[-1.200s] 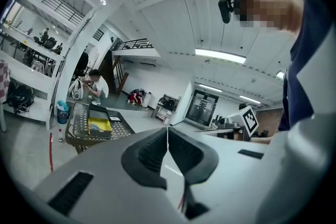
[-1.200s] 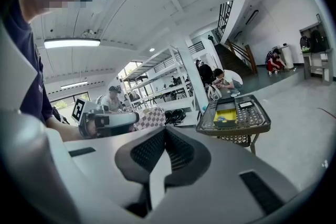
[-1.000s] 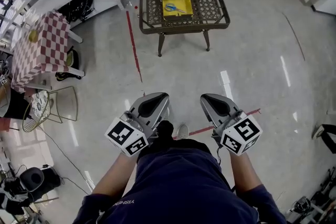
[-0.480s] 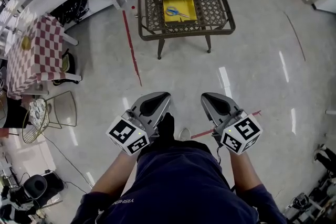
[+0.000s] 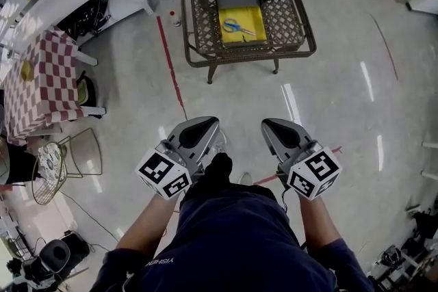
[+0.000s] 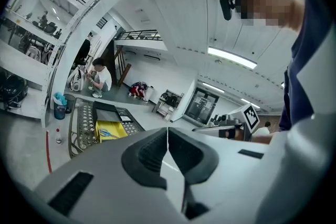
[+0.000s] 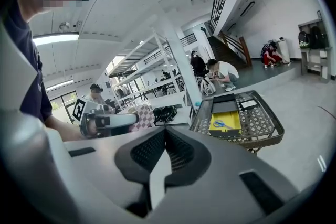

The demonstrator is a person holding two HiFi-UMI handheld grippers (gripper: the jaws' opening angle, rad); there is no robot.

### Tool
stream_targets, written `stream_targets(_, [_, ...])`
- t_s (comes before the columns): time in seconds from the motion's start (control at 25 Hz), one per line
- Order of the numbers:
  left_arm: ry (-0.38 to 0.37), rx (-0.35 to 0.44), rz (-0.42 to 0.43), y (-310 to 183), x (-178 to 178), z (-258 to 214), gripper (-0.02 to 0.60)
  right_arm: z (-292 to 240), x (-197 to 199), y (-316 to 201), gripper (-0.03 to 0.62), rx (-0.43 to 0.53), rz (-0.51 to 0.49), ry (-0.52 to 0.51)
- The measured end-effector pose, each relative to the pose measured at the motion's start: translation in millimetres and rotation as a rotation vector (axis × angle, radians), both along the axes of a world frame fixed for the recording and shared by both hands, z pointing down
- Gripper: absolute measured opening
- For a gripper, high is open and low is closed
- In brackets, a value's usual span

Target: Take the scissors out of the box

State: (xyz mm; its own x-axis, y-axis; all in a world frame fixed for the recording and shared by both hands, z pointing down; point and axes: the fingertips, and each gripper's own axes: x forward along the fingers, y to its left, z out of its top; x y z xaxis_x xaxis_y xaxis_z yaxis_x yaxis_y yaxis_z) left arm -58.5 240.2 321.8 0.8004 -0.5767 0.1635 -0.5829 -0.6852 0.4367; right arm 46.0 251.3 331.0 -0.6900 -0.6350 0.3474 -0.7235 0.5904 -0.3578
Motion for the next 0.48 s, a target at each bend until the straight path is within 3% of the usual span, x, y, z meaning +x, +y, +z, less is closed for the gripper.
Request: stream_targets(0.48, [-0.004,0.008,0.046,-85,-38,-2,0.026,-8,-33,-83,0.018,-0.001,0.031,0.033])
